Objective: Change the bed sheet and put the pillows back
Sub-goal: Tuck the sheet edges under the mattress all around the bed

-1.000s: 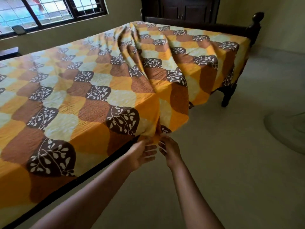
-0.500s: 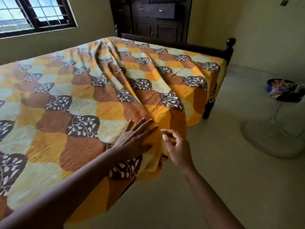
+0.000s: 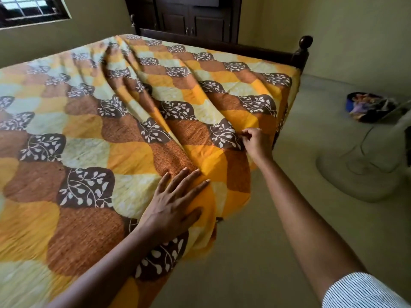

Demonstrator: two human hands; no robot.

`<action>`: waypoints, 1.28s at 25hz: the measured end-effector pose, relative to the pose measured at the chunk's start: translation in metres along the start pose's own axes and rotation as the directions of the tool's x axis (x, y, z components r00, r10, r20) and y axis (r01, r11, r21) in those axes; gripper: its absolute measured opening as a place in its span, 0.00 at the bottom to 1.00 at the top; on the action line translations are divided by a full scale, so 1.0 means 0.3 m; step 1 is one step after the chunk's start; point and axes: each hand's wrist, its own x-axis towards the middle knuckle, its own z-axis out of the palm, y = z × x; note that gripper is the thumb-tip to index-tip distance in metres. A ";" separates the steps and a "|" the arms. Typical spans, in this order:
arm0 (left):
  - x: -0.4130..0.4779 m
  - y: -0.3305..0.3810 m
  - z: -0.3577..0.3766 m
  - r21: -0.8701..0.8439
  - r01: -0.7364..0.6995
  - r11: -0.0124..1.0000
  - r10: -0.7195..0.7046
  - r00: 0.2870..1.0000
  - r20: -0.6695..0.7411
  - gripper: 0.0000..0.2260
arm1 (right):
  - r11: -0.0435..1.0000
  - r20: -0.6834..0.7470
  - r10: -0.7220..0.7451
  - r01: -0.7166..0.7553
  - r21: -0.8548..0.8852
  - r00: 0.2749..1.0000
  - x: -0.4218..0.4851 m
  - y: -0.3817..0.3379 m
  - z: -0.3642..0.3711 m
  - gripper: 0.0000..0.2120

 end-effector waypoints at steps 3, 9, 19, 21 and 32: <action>0.063 0.023 -0.037 -0.041 0.021 0.999 -0.026 0.990 -0.140 0.22 | 0.999 0.126 -0.027 0.029 -0.018 0.992 0.037 -0.007 0.004 0.12; 0.471 0.114 -0.029 -0.059 0.064 0.996 -0.073 0.985 -0.159 0.21 | 0.918 0.174 -0.061 -0.013 0.396 0.983 0.056 0.066 -0.063 0.09; 0.902 0.085 -0.112 0.081 0.076 0.994 -0.079 0.996 0.028 0.20 | 0.912 0.308 0.105 -0.214 0.349 0.946 0.279 0.140 -0.193 0.16; 0.952 0.117 -0.122 0.139 0.094 0.986 -0.099 0.995 0.029 0.20 | 0.873 0.328 0.140 -0.273 0.405 0.934 0.303 0.166 -0.224 0.16; 1.196 0.129 -0.130 0.100 0.029 0.995 -0.019 0.995 -0.093 0.07 | 0.896 0.083 0.171 -0.190 0.402 0.982 0.194 0.202 -0.235 0.19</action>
